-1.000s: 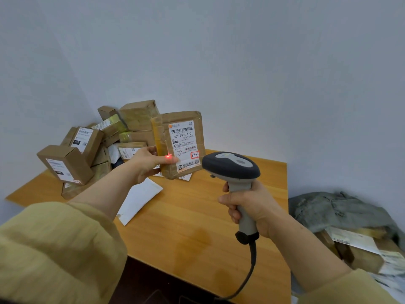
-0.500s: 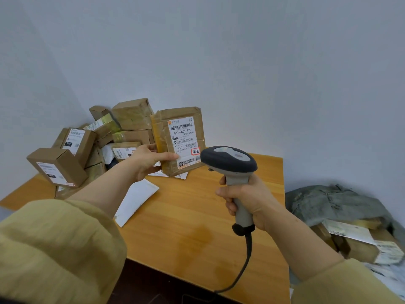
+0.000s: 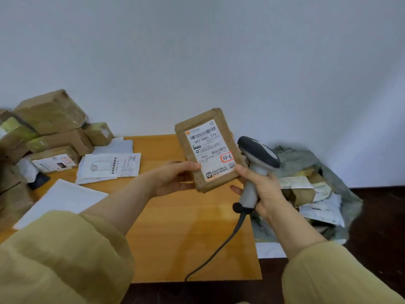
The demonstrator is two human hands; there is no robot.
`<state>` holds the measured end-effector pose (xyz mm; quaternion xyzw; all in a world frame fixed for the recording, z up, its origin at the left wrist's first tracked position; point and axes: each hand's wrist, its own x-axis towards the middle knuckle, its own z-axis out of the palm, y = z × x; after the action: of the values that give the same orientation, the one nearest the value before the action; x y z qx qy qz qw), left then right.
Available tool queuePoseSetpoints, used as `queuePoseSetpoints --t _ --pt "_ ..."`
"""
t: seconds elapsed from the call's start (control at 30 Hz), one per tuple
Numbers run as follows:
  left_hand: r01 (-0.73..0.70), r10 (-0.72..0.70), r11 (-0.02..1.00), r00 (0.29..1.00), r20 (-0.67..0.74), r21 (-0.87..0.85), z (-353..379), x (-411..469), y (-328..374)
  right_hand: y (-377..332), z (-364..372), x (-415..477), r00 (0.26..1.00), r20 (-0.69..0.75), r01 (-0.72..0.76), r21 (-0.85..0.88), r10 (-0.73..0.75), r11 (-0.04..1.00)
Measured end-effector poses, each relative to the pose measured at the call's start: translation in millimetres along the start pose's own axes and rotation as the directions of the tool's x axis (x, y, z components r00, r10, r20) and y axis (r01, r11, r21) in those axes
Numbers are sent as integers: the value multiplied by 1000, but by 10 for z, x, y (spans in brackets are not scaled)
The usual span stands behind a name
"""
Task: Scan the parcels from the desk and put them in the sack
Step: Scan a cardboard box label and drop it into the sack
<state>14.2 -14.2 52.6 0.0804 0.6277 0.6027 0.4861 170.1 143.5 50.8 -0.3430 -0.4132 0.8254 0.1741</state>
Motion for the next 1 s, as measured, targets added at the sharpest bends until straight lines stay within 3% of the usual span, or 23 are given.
queuePoseSetpoints --t 0.1,0.23,0.3,0.4,0.53,0.67,0.9,1.0 --pt "72 -76 997 991 111 41 382 300 -128 -23 -399 12 990 -137 4 80 7 997" --pt "123 -148 984 969 197 132 946 598 -252 -172 -920 76 935 -348 130 137 -76 982" --pt "153 -177 977 970 164 151 1198 757 -320 -330 -1210 158 894 -428 174 68 -128 982" --pt "206 -208 970 978 0 129 1480 1138 -497 -574 -1684 353 840 -499 190 -97 -213 977" --pt "337 -308 930 932 -190 144 1833 1662 -892 -764 -2336 704 845 -440 151 -350 -305 924" --pt "451 -396 891 824 -406 44 2156 2144 -1376 -778 -2930 1114 879 -336 116 -539 -339 834" --pt "559 -559 812 658 -505 -171 2358 2991 -2116 -625 -3534 1788 937 -259 13 -645 -235 764" --pt "491 -587 802 546 -597 -340 2434 3098 -2168 -583 -3628 1914 958 -183 44 -665 -219 746"
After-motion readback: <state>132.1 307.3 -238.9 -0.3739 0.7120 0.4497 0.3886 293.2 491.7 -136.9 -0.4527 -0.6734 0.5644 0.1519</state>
